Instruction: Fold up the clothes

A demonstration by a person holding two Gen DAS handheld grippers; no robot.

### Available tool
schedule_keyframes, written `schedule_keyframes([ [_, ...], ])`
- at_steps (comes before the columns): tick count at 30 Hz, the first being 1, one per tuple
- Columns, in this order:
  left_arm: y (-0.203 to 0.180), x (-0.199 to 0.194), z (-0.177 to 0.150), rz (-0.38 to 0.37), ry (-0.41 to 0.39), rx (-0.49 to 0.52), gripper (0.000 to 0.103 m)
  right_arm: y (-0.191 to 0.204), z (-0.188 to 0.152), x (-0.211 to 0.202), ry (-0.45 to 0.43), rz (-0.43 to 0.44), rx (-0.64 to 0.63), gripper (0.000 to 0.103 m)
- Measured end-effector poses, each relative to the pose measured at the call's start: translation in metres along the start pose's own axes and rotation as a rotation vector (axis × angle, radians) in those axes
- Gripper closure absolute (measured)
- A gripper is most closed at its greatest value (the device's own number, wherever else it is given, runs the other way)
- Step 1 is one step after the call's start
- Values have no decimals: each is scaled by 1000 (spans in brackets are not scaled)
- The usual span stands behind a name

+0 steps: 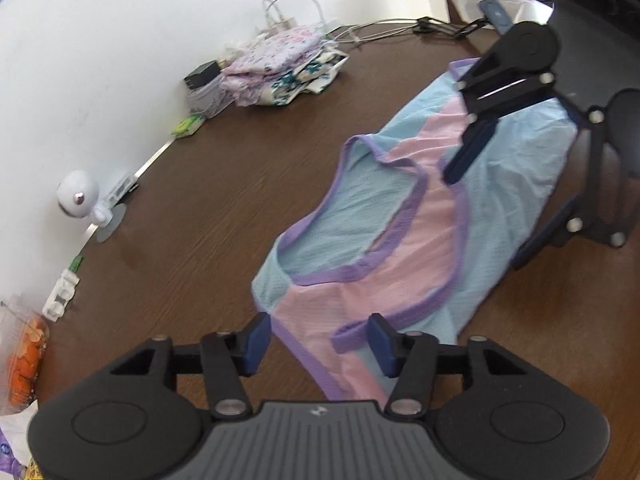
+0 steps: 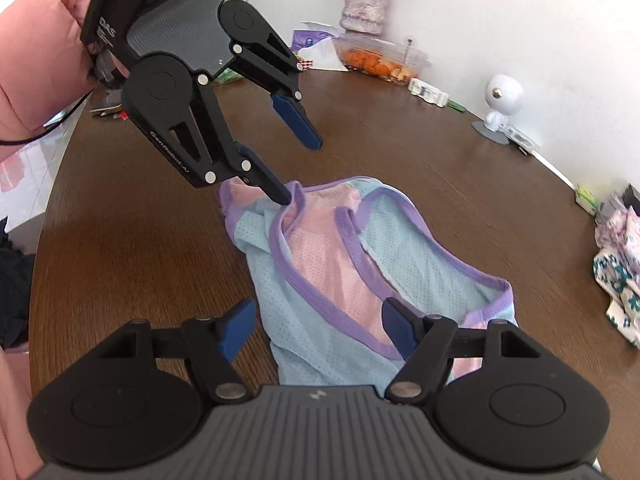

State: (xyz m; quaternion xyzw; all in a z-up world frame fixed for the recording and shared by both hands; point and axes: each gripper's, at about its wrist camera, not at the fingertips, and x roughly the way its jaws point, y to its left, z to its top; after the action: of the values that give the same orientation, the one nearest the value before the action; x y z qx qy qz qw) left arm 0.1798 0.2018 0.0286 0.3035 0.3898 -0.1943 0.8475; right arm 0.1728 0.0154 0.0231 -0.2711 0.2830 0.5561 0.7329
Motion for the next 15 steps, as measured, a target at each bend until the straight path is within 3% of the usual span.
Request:
schedule_keyframes([
  [6, 14, -24, -28, -153, -119, -159, 45, -29, -29, -24, -11, -40, 112, 28],
  [12, 5, -17, -47, -197, -83, -260, 46, -43, -35, -30, -37, -70, 181, 27],
  [14, 8, -11, -49, -217, -75, -294, 65, -44, -35, -29, -46, -71, 194, 27],
  [15, 9, -8, -49, -232, -74, -311, 90, -44, -35, -29, -51, -70, 197, 27],
])
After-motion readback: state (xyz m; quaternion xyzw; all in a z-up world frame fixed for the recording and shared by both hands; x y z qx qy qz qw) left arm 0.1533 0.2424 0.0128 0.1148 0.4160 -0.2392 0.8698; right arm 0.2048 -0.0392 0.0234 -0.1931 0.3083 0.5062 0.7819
